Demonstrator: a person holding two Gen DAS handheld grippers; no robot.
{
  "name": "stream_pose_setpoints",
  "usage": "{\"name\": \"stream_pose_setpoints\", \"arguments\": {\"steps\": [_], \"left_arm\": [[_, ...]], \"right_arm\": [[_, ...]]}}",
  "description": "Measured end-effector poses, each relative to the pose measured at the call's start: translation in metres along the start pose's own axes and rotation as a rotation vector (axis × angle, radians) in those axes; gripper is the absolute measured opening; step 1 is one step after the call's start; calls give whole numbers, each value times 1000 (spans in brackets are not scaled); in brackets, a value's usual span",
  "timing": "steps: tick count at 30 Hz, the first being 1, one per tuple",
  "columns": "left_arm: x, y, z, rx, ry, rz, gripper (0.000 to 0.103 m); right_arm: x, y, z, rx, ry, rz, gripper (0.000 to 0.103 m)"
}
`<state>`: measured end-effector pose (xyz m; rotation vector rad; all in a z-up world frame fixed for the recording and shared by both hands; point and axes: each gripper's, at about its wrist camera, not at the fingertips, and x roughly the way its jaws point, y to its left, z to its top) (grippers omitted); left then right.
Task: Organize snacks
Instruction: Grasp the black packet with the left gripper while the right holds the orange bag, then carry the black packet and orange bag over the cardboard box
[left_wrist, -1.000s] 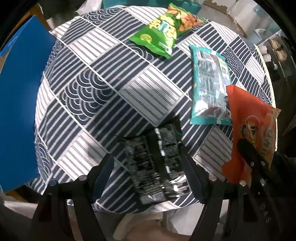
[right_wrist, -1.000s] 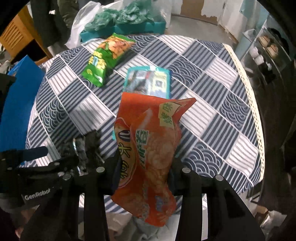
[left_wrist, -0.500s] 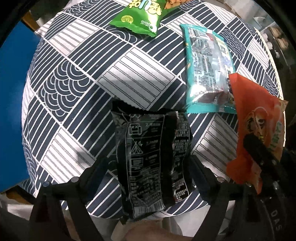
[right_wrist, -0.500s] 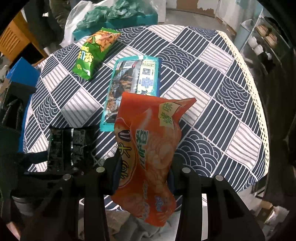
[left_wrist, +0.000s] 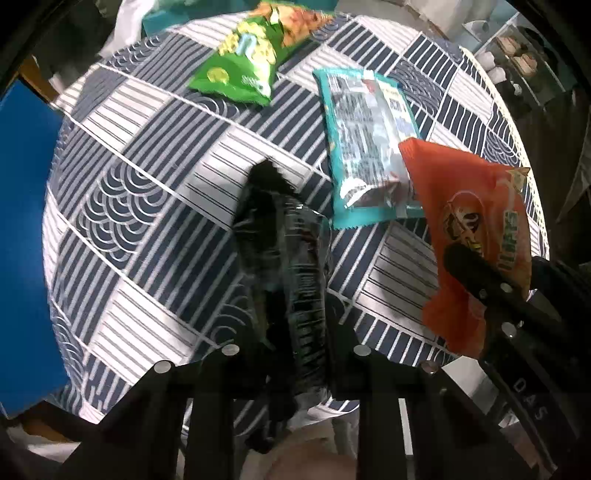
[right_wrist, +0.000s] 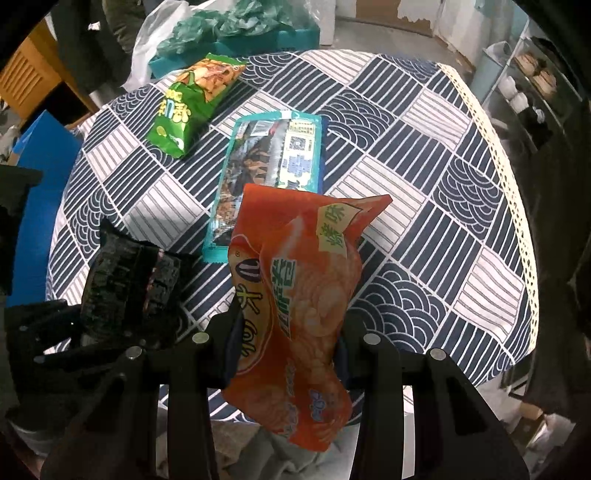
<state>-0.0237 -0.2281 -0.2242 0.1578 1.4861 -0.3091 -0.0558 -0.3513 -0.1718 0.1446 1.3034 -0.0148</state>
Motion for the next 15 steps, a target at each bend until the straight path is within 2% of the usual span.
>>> {"name": "stream_pose_setpoints", "arguments": {"steps": [10,15], "left_arm": [[-31,23,-1,22,-82,44,23],[-66,44,-11,34,-141,71,23]], "right_arm": [[-17,22,8,-43,-37,4,38],[-29,37,11,-70,-63,14,37]]}}
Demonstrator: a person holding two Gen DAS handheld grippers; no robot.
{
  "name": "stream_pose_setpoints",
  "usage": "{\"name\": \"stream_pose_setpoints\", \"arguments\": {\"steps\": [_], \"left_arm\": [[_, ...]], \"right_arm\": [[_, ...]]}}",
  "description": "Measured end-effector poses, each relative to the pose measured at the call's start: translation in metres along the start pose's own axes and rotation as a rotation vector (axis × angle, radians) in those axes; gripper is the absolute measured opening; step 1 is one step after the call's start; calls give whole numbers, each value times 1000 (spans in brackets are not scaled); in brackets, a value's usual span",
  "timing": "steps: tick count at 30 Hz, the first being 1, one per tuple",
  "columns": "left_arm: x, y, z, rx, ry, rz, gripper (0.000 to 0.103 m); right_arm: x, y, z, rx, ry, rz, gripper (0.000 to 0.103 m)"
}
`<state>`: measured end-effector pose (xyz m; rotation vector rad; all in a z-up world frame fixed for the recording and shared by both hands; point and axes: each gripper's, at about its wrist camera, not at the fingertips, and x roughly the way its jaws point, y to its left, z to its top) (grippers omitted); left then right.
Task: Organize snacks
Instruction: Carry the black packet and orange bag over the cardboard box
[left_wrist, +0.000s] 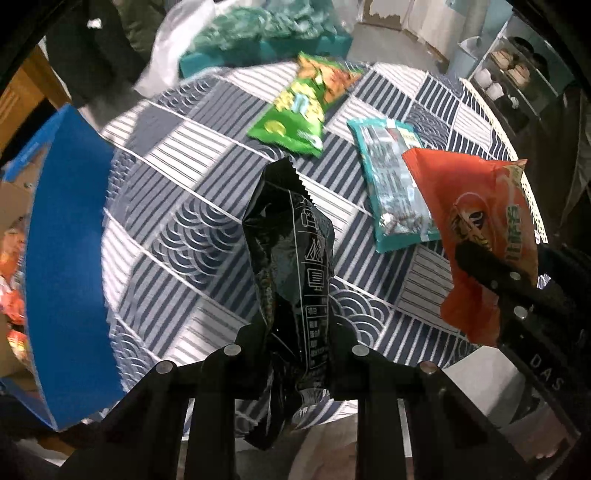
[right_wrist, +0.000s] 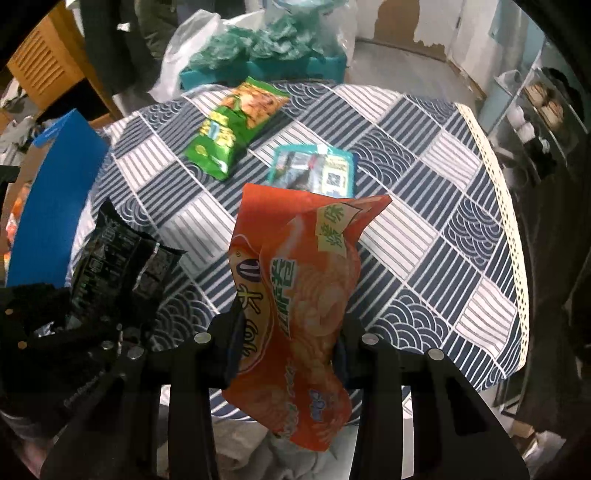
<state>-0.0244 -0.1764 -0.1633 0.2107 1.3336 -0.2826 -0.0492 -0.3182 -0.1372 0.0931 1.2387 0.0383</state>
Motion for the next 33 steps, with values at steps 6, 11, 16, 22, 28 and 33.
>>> {"name": "stream_pose_setpoints", "arguments": {"steps": [6,11,16,22,28,33], "left_arm": [[-24,20,5,-15,-71,28,23],[-45,39,6,-29,-127,37,23],[-56,63,5,-67,-147,32,23],[-67,94,1,-101,-172,45,23],[-81,133,-3,-145,-209,76,23],[-94,166,-8,-186,-236,75,23]], "right_arm": [[-10,21,7,-38,-20,10,37],[-22,42,14,-72,-44,23,37],[-30,62,24,-92,-62,67,37],[-37,94,37,-136,-84,78,37],[-41,133,52,-196,-96,96,37],[-43,165,65,-246,-107,117,37]]}}
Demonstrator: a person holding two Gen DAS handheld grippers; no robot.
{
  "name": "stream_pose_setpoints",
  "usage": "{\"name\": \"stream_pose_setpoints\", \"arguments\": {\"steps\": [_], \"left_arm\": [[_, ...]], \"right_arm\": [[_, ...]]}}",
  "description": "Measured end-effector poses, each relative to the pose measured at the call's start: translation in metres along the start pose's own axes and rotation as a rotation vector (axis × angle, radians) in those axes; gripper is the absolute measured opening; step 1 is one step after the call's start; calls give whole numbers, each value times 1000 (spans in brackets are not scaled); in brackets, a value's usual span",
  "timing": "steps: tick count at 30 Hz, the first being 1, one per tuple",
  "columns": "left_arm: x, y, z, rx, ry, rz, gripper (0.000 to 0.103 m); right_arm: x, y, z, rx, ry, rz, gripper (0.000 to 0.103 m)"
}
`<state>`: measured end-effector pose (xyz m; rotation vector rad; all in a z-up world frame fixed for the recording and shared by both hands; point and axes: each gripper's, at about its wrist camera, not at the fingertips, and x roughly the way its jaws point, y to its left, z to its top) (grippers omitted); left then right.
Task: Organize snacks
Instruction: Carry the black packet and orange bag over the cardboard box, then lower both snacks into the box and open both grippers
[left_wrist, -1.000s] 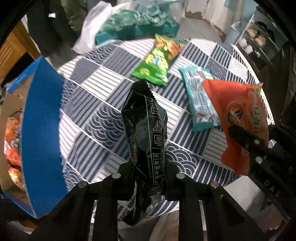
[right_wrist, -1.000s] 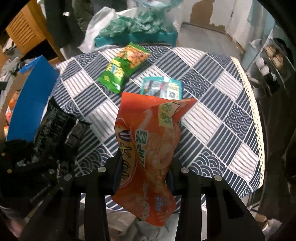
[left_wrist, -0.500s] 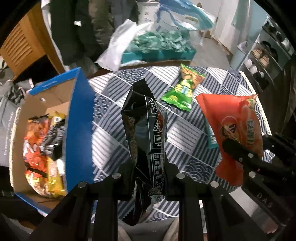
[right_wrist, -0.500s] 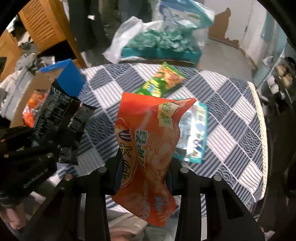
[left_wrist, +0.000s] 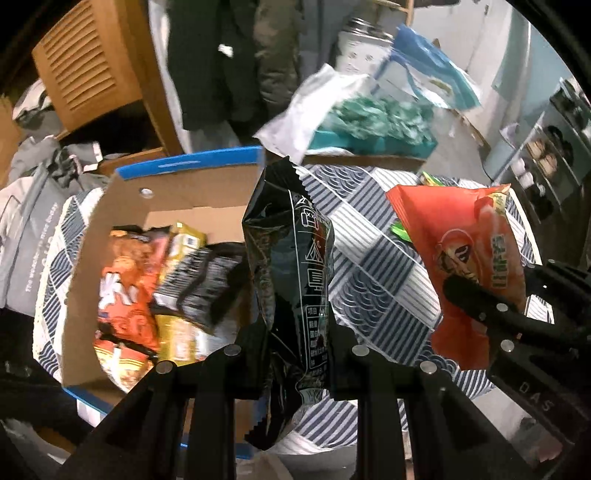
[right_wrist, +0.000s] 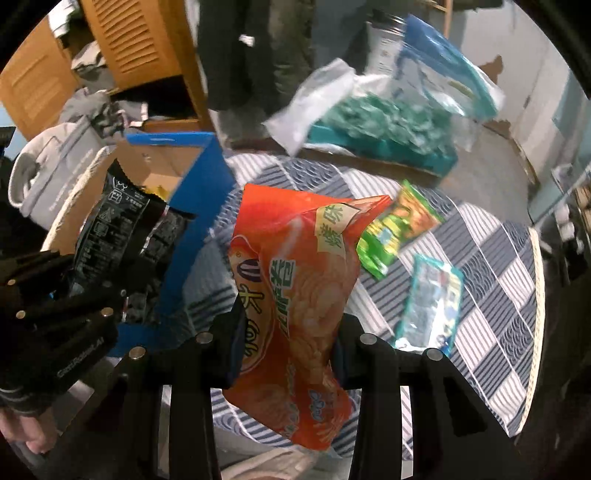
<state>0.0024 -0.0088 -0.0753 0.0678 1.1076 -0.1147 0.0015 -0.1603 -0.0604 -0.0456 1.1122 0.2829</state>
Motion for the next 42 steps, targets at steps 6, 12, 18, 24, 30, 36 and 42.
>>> {"name": "stream_pose_setpoints", "arguments": {"steps": [6,12,18,24,30,36,42], "left_arm": [[-4,40,3,-54,-17,25,23],[-7,69,5,-85,-34,60,23],[-9,95,5,-118,-41,88,23],[-5,117,0,-157,-28,93,23],[4,138,-4,-187,-13,126,23],[12,155,-7,-219,2,144,23],[25,168,-11,-241,33,158,23]], "right_arm": [[6,31,20,-45,-5,26,37],[11,66,39,-97,-11,56,37],[22,100,55,-147,-1,80,37],[34,127,66,-183,12,105,37],[51,148,73,-202,40,132,37],[63,161,82,-202,55,150,37],[72,175,84,-222,67,160,37]]}}
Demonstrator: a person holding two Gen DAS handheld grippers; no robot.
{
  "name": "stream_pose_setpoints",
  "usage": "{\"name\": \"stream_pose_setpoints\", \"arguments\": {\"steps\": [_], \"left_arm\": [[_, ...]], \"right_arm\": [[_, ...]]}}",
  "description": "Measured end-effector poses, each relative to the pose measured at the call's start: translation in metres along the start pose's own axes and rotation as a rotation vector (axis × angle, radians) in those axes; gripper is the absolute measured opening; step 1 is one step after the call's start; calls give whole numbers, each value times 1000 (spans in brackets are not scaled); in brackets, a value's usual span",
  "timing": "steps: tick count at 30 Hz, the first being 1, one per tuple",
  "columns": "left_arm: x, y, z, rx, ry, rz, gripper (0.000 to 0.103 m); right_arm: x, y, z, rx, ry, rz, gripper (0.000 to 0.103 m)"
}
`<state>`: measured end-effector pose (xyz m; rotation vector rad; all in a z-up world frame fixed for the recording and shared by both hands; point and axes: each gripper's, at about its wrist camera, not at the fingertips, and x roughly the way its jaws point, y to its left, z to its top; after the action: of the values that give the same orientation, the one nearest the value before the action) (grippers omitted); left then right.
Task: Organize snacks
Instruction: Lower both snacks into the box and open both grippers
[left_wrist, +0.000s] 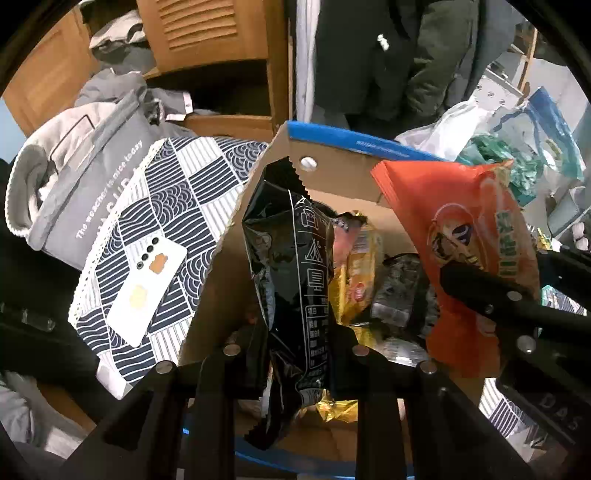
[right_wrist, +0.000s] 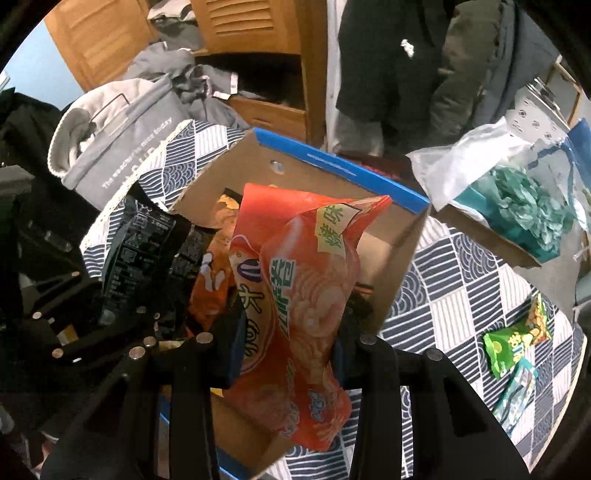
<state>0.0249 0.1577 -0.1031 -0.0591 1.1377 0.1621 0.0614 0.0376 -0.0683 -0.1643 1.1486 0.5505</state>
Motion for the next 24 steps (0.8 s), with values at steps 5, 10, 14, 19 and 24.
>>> {"name": "stream_pose_setpoints", "arguments": {"steps": [5,10,14,19,24], "left_arm": [[9,7,-2,-4,23,24,33],[7,13,-2,-15,14,51,55],[-2,14,0,-18,-9,71,65],[-16,11,1,-12,-46,81,70],[-27,1,1,1,-59,53,71]], "right_arm": [[7,7,4,-14,12,-6,40],[9,8,5,-17,20,-24,58],[1,5,6,-5,0,-33,64],[-11,-4,3,22,-20,-53,70],[-24,-19,-6,55,-33,-81,73]]}}
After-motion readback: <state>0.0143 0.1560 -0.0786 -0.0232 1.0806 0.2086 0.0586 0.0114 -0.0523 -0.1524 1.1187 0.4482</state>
